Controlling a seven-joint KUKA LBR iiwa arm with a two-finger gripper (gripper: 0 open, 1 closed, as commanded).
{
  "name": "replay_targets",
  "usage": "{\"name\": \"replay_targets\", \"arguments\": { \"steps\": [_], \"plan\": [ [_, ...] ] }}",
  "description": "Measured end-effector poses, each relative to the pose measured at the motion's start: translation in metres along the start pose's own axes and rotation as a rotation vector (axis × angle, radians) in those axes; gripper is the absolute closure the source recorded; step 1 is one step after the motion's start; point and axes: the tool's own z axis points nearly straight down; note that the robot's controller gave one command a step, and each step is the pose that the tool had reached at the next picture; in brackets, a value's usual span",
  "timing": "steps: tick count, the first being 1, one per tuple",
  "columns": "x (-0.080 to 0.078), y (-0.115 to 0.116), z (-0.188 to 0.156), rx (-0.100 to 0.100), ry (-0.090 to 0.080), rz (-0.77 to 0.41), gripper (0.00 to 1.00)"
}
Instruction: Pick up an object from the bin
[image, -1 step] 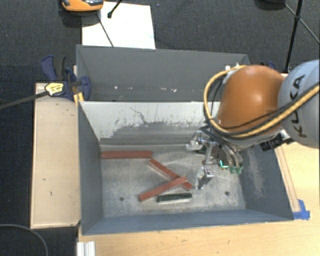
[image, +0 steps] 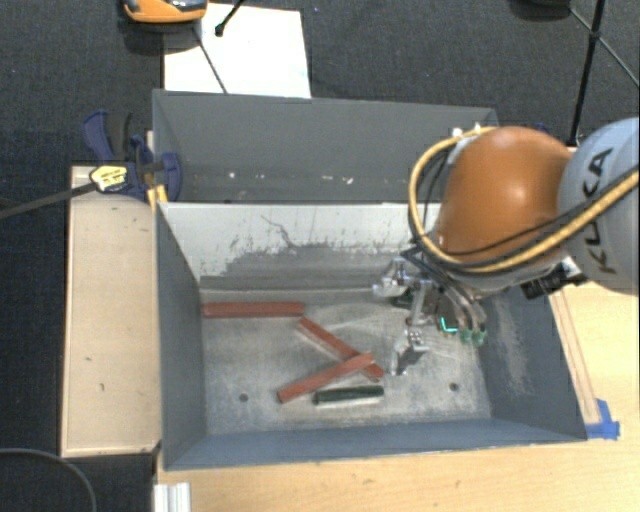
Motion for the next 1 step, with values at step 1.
{"name": "replay_targets", "arguments": {
  "steps": [1],
  "plan": [
    [0.0027, 0.0026, 0.0499, 0.000, -0.007, -0.041, 0.00]
  ]
}}
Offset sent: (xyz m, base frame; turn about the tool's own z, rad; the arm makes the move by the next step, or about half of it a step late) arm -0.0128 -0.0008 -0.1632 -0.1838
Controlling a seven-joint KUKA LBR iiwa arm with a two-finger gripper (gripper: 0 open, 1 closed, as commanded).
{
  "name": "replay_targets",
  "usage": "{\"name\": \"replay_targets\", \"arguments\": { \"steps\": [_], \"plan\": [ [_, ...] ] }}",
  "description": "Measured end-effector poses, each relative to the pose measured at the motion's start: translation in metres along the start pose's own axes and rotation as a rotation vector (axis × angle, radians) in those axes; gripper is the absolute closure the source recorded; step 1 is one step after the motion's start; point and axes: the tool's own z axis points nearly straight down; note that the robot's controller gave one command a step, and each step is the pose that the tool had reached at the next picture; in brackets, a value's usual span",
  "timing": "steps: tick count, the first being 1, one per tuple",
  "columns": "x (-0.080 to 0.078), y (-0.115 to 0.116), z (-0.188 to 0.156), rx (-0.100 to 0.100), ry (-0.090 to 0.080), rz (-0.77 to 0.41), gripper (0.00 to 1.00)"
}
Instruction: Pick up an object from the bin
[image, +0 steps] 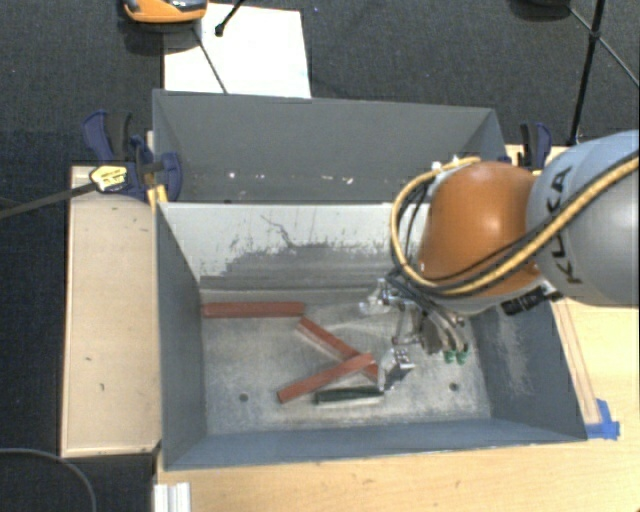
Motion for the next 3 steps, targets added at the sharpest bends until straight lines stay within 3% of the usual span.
{"name": "replay_targets", "arguments": {
  "steps": [1, 2, 3],
  "plan": [
    [0.003, 0.001, 0.104, -0.006, -0.022, -0.141, 1.00],
    [0.004, 0.000, 0.105, -0.005, -0.015, -0.140, 1.00],
    [-0.017, -0.016, -0.072, 0.001, -0.002, -0.191, 1.00]
  ]
}}
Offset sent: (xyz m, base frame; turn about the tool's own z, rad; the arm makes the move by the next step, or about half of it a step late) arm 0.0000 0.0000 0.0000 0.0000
